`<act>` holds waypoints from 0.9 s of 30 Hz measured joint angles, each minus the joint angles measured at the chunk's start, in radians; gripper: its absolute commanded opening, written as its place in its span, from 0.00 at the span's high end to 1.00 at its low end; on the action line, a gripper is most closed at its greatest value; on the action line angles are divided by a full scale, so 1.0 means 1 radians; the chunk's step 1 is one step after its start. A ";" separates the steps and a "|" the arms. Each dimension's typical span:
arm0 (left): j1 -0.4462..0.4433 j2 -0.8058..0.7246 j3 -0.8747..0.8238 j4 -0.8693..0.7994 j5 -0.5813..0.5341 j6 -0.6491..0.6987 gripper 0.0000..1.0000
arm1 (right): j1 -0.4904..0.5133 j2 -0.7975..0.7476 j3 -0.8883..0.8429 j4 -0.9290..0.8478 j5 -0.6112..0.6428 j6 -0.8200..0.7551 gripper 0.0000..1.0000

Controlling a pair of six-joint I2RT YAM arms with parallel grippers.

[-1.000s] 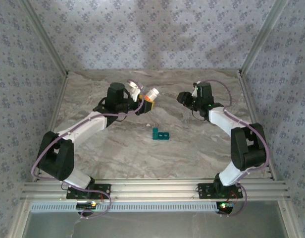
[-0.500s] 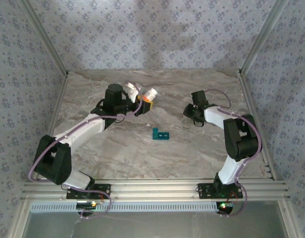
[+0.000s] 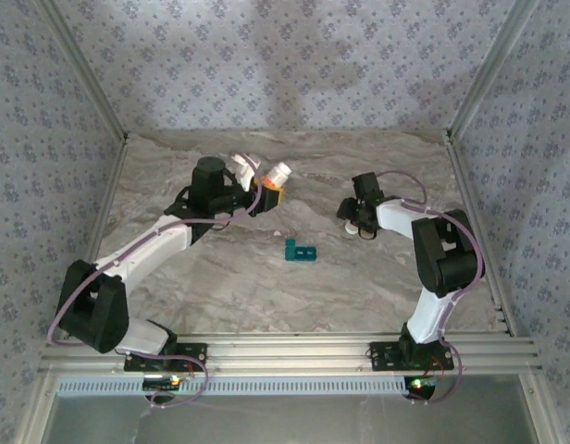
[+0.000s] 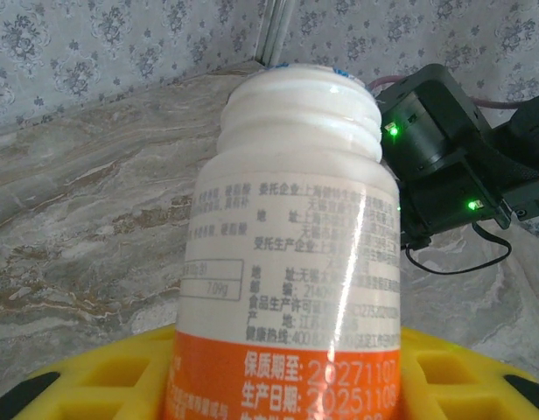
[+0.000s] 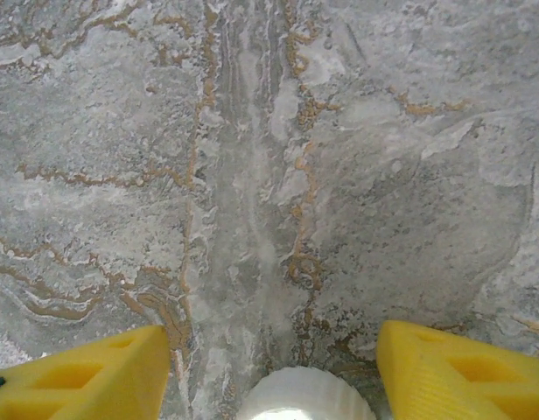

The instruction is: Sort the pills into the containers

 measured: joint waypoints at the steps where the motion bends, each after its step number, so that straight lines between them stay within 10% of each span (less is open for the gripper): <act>1: 0.000 -0.006 -0.003 -0.004 -0.001 0.000 1.00 | 0.000 -0.004 -0.005 0.005 -0.003 -0.003 0.30; 27: -0.043 -0.125 -0.158 -0.019 -0.064 0.000 1.00 | 0.114 -0.266 -0.071 0.013 -0.247 -0.187 0.28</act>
